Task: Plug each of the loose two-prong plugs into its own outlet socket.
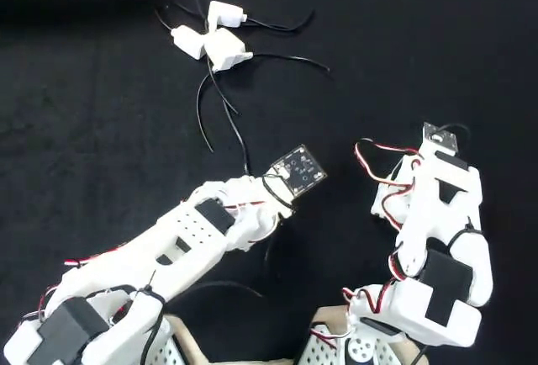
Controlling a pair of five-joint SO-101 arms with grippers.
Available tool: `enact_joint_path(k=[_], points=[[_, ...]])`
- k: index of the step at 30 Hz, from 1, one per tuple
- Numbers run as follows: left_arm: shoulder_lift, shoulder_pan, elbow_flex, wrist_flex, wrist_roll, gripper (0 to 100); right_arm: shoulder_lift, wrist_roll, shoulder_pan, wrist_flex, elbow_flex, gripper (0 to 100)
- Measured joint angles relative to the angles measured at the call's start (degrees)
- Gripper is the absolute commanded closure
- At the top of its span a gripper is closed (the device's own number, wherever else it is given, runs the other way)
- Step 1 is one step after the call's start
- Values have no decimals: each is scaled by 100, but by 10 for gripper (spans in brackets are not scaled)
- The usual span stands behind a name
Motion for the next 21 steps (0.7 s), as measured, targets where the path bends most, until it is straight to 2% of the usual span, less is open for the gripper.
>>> enact_joint_path(k=[5, 10, 16, 21], points=[[0, 0, 9, 0, 9, 948, 0, 0, 0, 0, 0, 819], [26, -18, 9, -35, 9, 790, 0, 0, 0, -9, 0, 819], [70, -53, -114, 9, 79, 783, 0, 0, 0, -18, 9, 819], [70, -202, -571, 9, 404, 782, 0, 0, 0, -18, 9, 818]])
